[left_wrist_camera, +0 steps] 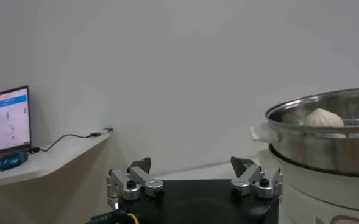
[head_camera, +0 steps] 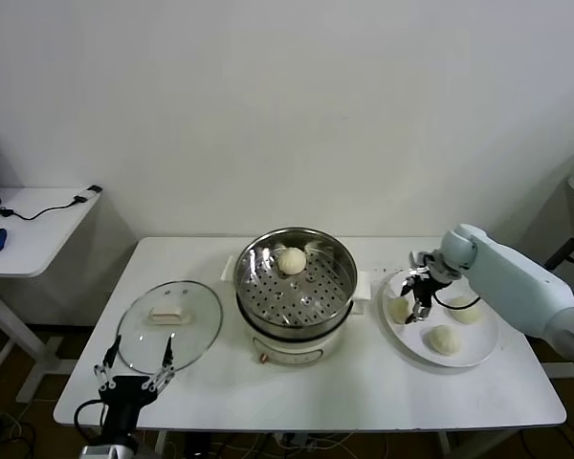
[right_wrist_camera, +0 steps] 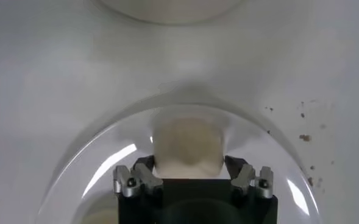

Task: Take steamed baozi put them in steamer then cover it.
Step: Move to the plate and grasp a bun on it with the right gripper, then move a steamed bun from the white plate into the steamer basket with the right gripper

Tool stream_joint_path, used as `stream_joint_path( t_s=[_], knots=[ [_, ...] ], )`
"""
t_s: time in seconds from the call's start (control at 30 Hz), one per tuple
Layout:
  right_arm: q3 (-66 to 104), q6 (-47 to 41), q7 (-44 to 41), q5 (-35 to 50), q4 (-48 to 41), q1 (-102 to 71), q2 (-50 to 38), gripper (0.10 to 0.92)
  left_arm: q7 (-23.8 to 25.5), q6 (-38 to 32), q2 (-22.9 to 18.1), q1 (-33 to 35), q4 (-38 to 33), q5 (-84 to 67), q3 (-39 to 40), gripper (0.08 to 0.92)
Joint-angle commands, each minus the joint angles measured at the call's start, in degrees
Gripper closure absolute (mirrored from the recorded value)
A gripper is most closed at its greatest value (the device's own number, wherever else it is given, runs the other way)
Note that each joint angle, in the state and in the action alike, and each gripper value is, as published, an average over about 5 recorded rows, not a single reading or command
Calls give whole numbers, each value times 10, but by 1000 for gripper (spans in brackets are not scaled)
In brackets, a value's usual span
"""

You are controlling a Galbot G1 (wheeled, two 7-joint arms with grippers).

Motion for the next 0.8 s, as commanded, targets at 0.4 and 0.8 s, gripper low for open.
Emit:
stream_joint_path(
  t_s=[0.4, 0.8],
  knots=[
    [-119, -8, -9, 132, 62, 148, -50, 354, 0, -1, 0, 6, -2, 2, -1, 177],
    [-370, -44, -13, 392, 105, 438, 9, 349, 0, -3, 0, 13, -8, 4, 13, 177]
  ],
)
